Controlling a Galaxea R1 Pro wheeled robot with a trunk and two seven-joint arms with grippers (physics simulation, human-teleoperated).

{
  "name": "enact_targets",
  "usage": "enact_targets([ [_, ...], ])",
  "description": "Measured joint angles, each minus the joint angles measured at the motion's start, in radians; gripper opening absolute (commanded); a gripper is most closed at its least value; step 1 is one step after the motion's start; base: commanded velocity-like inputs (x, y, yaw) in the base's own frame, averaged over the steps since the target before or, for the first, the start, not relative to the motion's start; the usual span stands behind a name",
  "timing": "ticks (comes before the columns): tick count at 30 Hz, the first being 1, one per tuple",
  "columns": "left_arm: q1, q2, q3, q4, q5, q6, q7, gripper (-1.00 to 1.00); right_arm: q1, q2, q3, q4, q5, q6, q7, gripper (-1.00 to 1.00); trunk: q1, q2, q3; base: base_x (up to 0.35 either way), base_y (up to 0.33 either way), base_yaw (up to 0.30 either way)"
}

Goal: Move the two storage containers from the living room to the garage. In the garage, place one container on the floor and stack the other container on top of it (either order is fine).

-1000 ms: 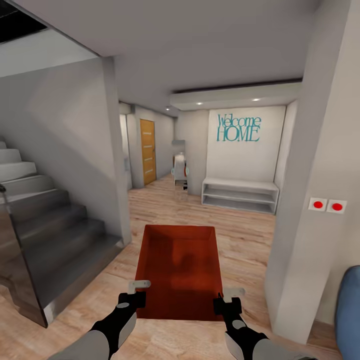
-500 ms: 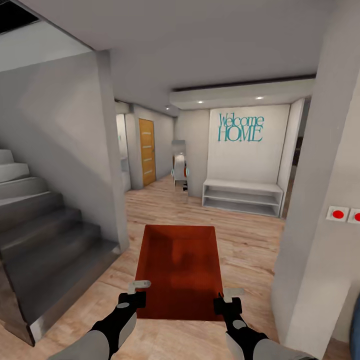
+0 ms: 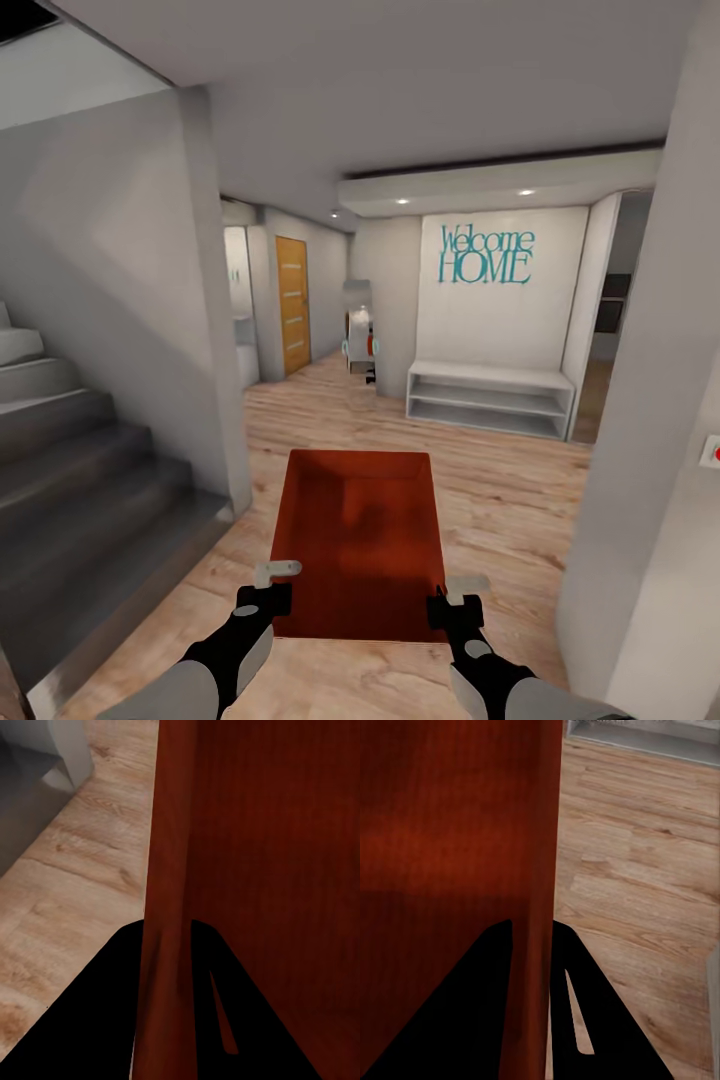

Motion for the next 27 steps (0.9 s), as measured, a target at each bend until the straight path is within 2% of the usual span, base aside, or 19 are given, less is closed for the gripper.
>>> enact_targets([
  [27, 0.000, 0.000, -0.001, -0.002, 0.000, -0.003, -0.001, -1.00, 0.001, 0.000, -0.005, 0.000, 0.005, -0.006, -0.001, -1.00, 0.000, 0.000, 0.000, 0.322, 0.000, 0.000],
])
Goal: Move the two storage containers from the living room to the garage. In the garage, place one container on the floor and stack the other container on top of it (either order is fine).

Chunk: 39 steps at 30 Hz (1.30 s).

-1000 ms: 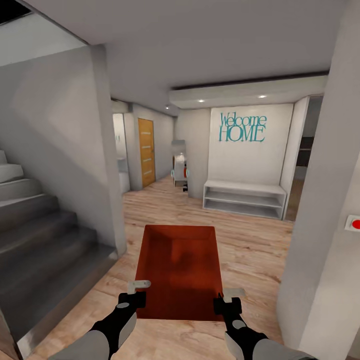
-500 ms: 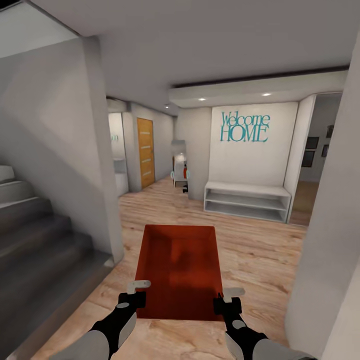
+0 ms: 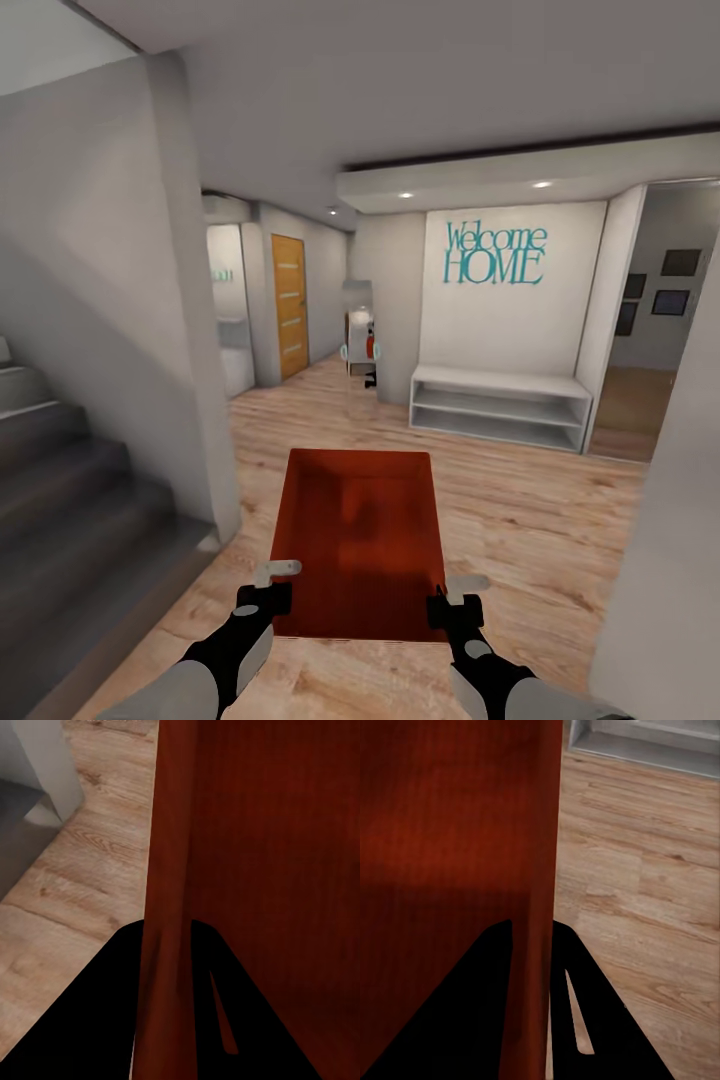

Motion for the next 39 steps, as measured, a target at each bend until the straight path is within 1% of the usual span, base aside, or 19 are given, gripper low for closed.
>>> enact_targets([
  [26, 0.000, 0.000, 0.000, 0.000, 0.000, 0.000, 0.000, -1.00, 0.000, 0.000, 0.000, 0.000, 0.000, 0.001, 0.000, -1.00, 0.000, 0.000, 0.000, 0.322, 0.000, 0.000],
  [39, 0.000, 0.000, 0.000, 0.000, 0.000, 0.000, 0.000, -1.00, 0.000, 0.000, 0.008, 0.000, -0.008, 0.001, 0.000, -1.00, 0.000, 0.000, 0.000, 0.322, 0.000, 0.000],
])
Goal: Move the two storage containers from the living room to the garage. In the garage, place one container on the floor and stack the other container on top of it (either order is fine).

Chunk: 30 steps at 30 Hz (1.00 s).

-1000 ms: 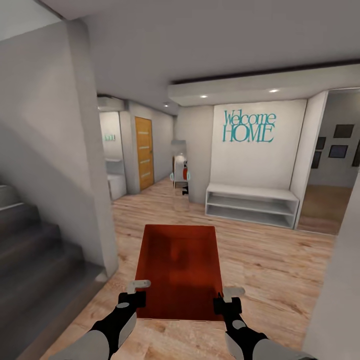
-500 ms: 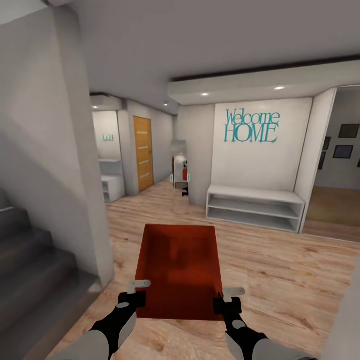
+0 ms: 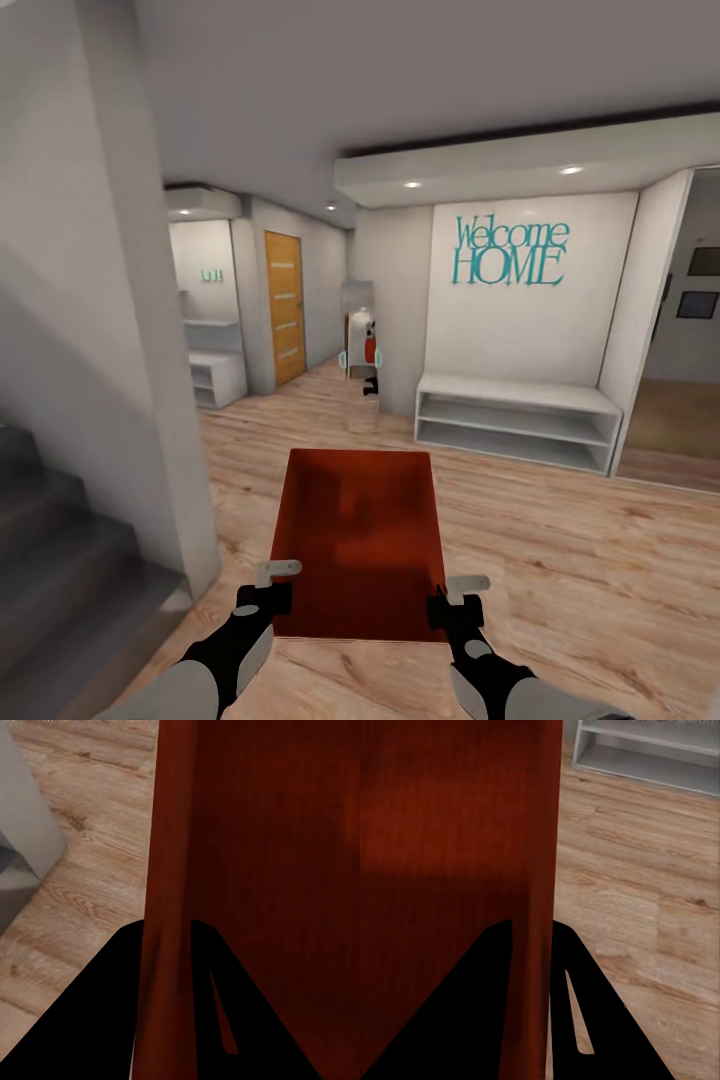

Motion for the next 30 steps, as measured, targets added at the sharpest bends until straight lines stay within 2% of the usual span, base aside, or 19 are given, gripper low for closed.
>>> enact_targets([
  [23, 0.000, 0.000, 0.000, 0.000, 0.000, 0.000, 0.000, -1.00, 0.000, 0.000, 0.000, 0.000, 0.000, 0.001, 0.000, -1.00, 0.000, 0.000, 0.000, 0.322, 0.000, 0.002],
  [30, 0.000, 0.000, 0.001, 0.000, 0.000, 0.000, 0.000, -1.00, 0.000, -0.001, 0.000, 0.000, 0.000, 0.000, 0.003, -1.00, 0.000, 0.000, 0.000, 0.322, 0.000, 0.223],
])
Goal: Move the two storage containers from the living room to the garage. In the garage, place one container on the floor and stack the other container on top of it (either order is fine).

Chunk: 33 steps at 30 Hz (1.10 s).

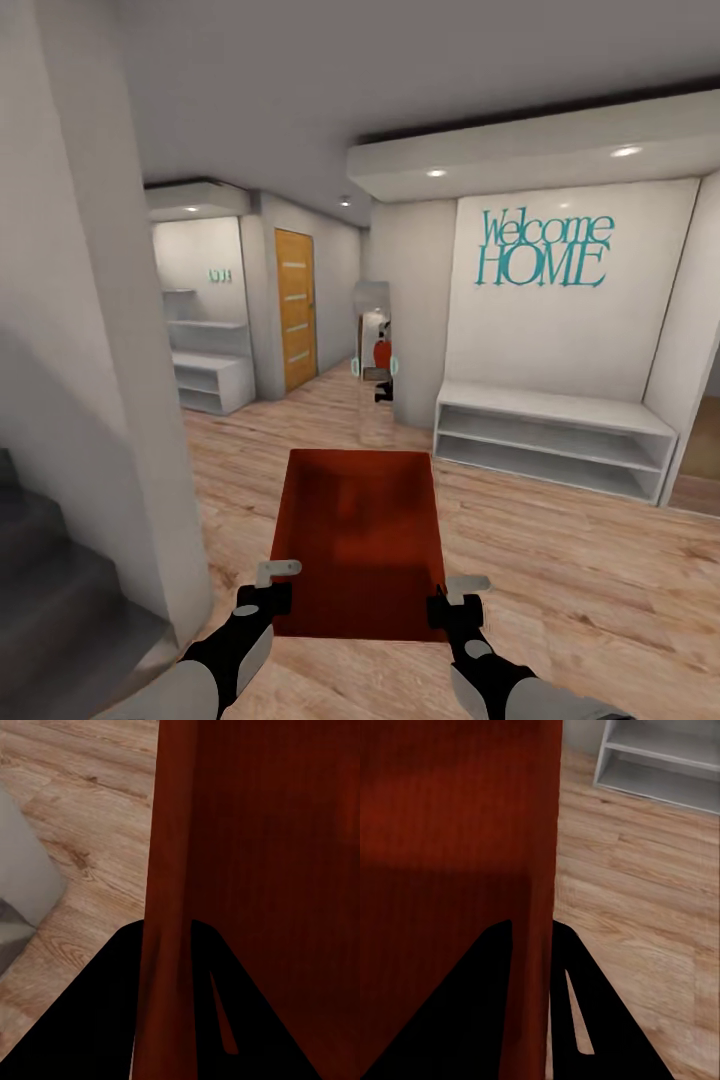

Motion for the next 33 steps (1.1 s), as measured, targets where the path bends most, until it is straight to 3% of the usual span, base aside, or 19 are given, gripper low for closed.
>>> enact_targets([
  [33, 0.000, 0.000, -0.001, 0.000, 0.000, 0.000, 0.000, -1.00, 0.000, 0.001, 0.000, 0.000, 0.000, 0.000, -0.003, -1.00, 0.000, 0.000, 0.000, 0.322, 0.000, 0.012],
])
